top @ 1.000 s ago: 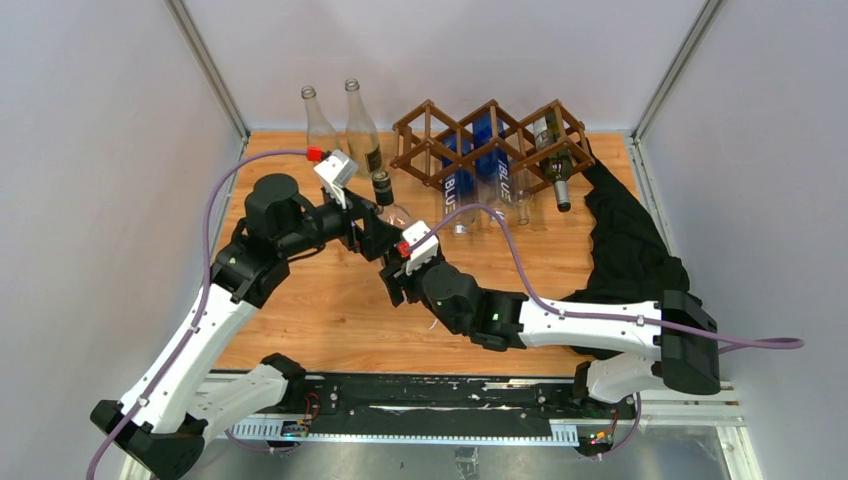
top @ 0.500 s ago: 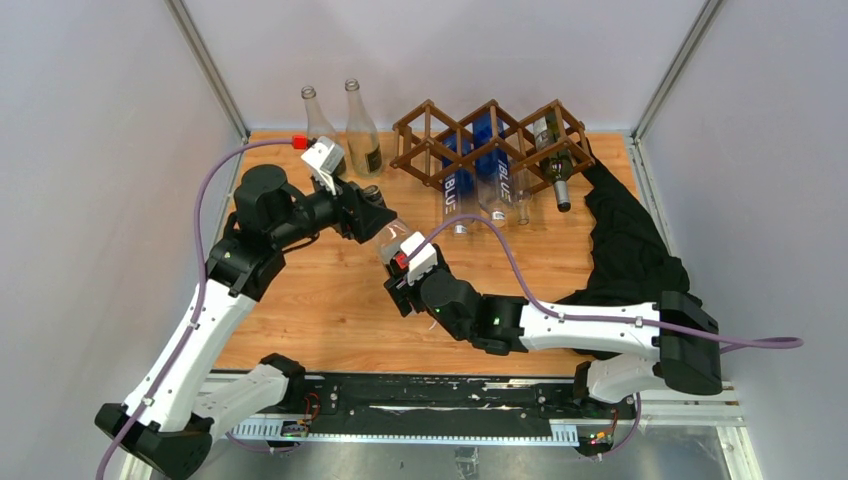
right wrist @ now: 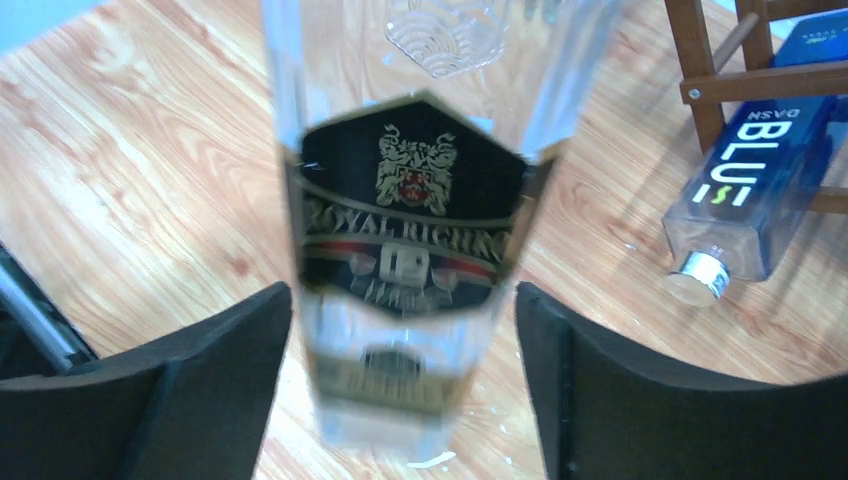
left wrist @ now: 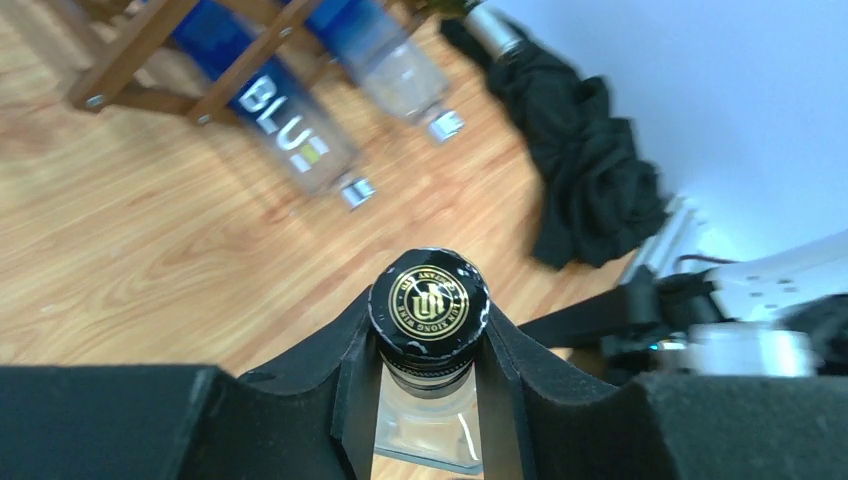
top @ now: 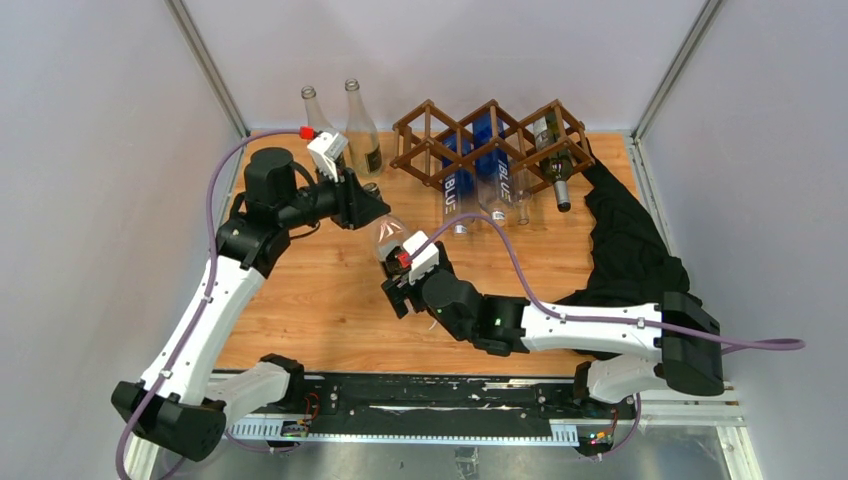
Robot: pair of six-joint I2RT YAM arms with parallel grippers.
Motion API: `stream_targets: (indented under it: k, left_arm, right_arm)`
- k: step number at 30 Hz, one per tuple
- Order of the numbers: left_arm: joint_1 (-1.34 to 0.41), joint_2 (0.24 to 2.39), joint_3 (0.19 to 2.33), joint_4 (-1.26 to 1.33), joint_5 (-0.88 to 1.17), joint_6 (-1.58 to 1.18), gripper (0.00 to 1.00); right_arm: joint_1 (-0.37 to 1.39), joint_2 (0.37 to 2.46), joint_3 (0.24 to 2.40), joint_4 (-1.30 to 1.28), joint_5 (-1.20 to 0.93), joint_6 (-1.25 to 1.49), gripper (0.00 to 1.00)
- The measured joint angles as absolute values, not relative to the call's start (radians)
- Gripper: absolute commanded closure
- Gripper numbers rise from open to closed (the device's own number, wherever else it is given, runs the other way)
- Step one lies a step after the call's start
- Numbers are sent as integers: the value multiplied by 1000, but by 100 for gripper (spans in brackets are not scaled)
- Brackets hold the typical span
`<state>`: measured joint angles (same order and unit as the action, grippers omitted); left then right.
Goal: Take the wine bottle off the wine rack
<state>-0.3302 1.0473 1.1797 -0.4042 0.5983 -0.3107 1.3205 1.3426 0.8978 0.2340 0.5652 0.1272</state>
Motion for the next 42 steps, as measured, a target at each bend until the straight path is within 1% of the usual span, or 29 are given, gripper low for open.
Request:
stream_targets:
  k: [5, 9, 13, 17, 22, 25, 31, 38, 42]
  left_arm:
    - [-251, 1122, 1193, -468, 565, -192, 100]
    - [-181, 1245, 1279, -523, 519, -96, 100]
    - [-129, 1300, 1354, -528, 512, -30, 100]
    - [-76, 1328, 1406, -515, 501, 42, 100]
    - [-33, 1378, 1413, -476, 481, 121, 100]
    - [-16, 1423, 1413, -453, 465, 156, 100]
    - [27, 1487, 1406, -367, 456, 182, 100]
    - [45, 1518, 1374, -221, 447, 183, 100]
    - [47, 1550, 1354, -139, 449, 172, 100]
  right_arm:
    - [1332, 1322, 898, 268, 566, 147, 5]
    - [1334, 1296, 898, 249, 566, 188, 3]
    - [1334, 1234, 871, 179, 567, 239, 1]
    - [1333, 1123, 852, 32, 565, 311, 0]
    - [1333, 968, 863, -210, 527, 421, 0]
    - [1328, 879, 908, -402, 500, 489, 0]
    - [1321, 774, 1022, -656, 493, 611, 0]
    - [1287, 741, 1076, -791, 518, 683, 0]
    - [1172, 768, 1096, -815, 498, 691, 0]
